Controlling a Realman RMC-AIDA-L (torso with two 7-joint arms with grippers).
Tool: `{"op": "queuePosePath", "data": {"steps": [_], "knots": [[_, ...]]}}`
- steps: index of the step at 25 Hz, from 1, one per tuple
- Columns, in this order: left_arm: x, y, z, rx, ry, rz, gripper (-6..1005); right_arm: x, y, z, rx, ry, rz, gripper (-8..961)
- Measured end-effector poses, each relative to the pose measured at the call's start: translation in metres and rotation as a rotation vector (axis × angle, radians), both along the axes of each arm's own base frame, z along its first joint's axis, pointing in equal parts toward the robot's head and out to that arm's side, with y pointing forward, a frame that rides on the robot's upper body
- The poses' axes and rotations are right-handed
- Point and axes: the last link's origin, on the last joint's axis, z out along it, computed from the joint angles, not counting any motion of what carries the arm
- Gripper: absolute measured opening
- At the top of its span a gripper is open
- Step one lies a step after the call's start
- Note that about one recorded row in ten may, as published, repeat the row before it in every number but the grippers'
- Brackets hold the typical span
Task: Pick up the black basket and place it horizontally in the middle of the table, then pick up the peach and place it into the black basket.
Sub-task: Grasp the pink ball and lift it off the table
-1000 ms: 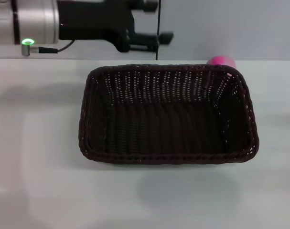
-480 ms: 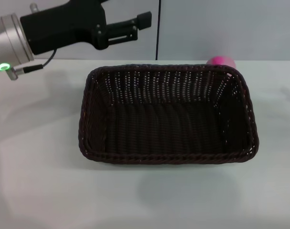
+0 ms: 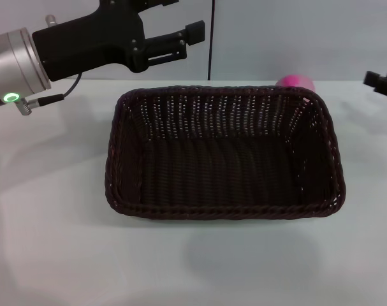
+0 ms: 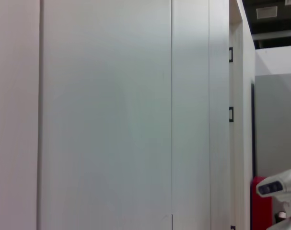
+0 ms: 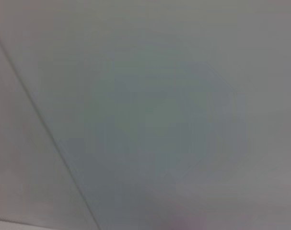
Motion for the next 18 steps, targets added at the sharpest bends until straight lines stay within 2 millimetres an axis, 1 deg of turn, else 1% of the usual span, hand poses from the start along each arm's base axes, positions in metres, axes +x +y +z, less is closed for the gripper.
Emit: {"op": "queuePosePath", "data": {"steps": [3, 11, 18], "knots": [[0.000, 0.000, -0.001, -0.002, -0.005, 0.002, 802, -0.006, 0.003, -0.014, -0.004, -0.014, 0.018, 607], [0.000, 0.001, -0.001, 0.001, -0.010, 0.006, 802, -0.013, 0.008, -0.042, -0.043, -0.062, 0.029, 604], [0.000, 0.003, -0.004, -0.007, -0.026, 0.007, 802, -0.018, 0.012, -0.057, -0.057, -0.097, 0.033, 601]]}}
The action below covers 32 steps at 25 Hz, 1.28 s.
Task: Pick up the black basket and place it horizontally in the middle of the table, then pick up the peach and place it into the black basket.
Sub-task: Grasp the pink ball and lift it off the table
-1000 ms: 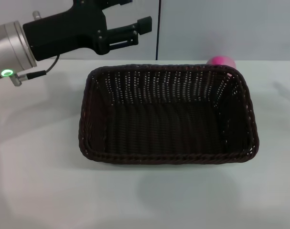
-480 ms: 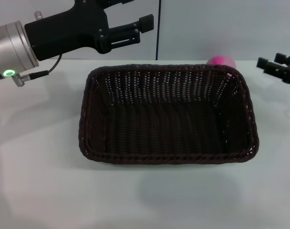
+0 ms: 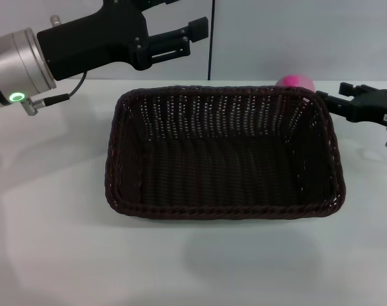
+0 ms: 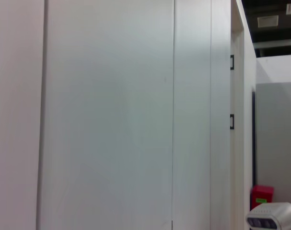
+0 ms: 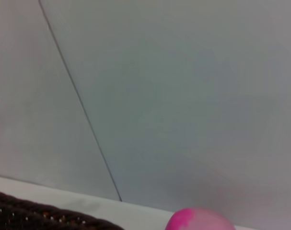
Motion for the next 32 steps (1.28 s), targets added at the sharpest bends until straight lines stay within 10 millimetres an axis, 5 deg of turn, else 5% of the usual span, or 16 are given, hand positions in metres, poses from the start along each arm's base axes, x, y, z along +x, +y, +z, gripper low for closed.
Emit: {"op": "queuePosePath", "data": {"steps": [32], "knots": [[-0.003, 0.003, -0.004, -0.001, -0.032, 0.013, 802, -0.016, 0.022, -0.033, 0.014, -0.131, 0.028, 590]]}}
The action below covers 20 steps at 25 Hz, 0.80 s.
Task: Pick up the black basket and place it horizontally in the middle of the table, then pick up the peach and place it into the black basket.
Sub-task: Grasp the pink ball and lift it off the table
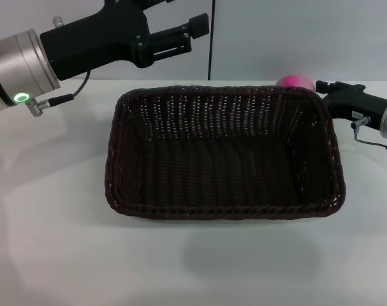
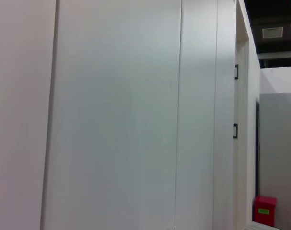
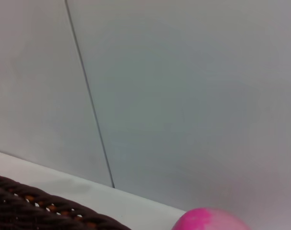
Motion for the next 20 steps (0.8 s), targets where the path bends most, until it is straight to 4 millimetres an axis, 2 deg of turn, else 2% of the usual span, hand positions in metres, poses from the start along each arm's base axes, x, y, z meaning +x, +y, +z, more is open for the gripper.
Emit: {"op": "queuePosePath", "data": {"steps": [7, 12, 18, 20], "knots": [[0.0006, 0.0006, 0.0006, 0.009, 0.001, -0.005, 802, 0.0005, -0.0009, -0.0007, 0.014, -0.004, 0.012, 587], [0.0009, 0.0008, 0.0000, 0.012, 0.002, -0.006, 802, 0.0007, -0.0011, -0.0003, 0.033, 0.001, 0.017, 343], [0.0001, 0.0010, -0.0004, 0.010, -0.001, -0.001, 802, 0.0013, -0.0018, -0.0006, 0.037, 0.002, 0.017, 114], [-0.0003, 0.0010, -0.0007, 0.009, -0.002, 0.001, 802, 0.0012, -0.0017, -0.0006, 0.038, 0.003, 0.017, 67]]}}
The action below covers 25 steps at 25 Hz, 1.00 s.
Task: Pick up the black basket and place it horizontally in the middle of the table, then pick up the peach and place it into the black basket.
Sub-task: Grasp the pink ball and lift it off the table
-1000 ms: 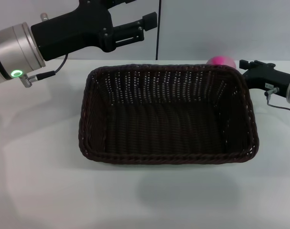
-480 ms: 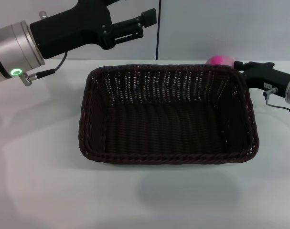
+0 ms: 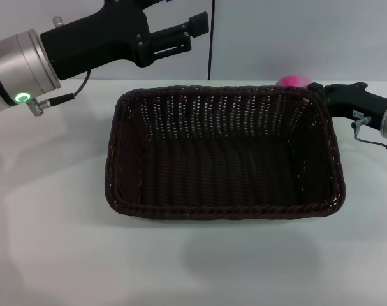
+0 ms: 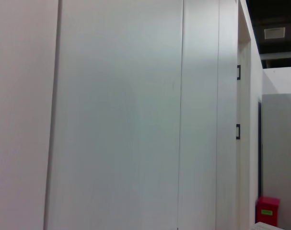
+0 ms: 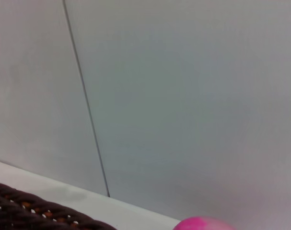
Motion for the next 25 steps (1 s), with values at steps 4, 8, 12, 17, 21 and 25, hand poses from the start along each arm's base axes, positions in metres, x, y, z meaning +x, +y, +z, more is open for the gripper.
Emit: {"op": "queuePosePath", "data": {"steps": [4, 8, 12, 17, 21, 25], "knots": [[-0.0005, -0.0001, -0.0002, -0.001, -0.001, 0.002, 802, -0.0004, 0.0005, 0.0005, 0.004, 0.005, -0.001, -3], [-0.0007, -0.0003, -0.0002, -0.002, -0.002, 0.002, 802, -0.0010, 0.0004, 0.0006, 0.004, 0.008, 0.002, 0], [-0.0010, -0.0006, -0.0007, -0.005, -0.003, 0.003, 802, -0.0015, -0.0024, 0.0000, -0.002, 0.013, 0.019, 3], [-0.0018, -0.0008, -0.0015, -0.008, -0.004, 0.006, 802, 0.0000, -0.0054, -0.0008, -0.005, 0.019, 0.019, 6], [-0.0006, 0.0002, -0.0030, -0.012, -0.002, 0.006, 802, 0.0020, -0.0058, 0.0002, 0.010, 0.027, 0.006, 133], [0.0000, 0.0004, -0.0037, -0.014, -0.001, 0.004, 802, 0.0029, -0.0057, 0.0013, 0.025, 0.038, -0.001, 279]]}}
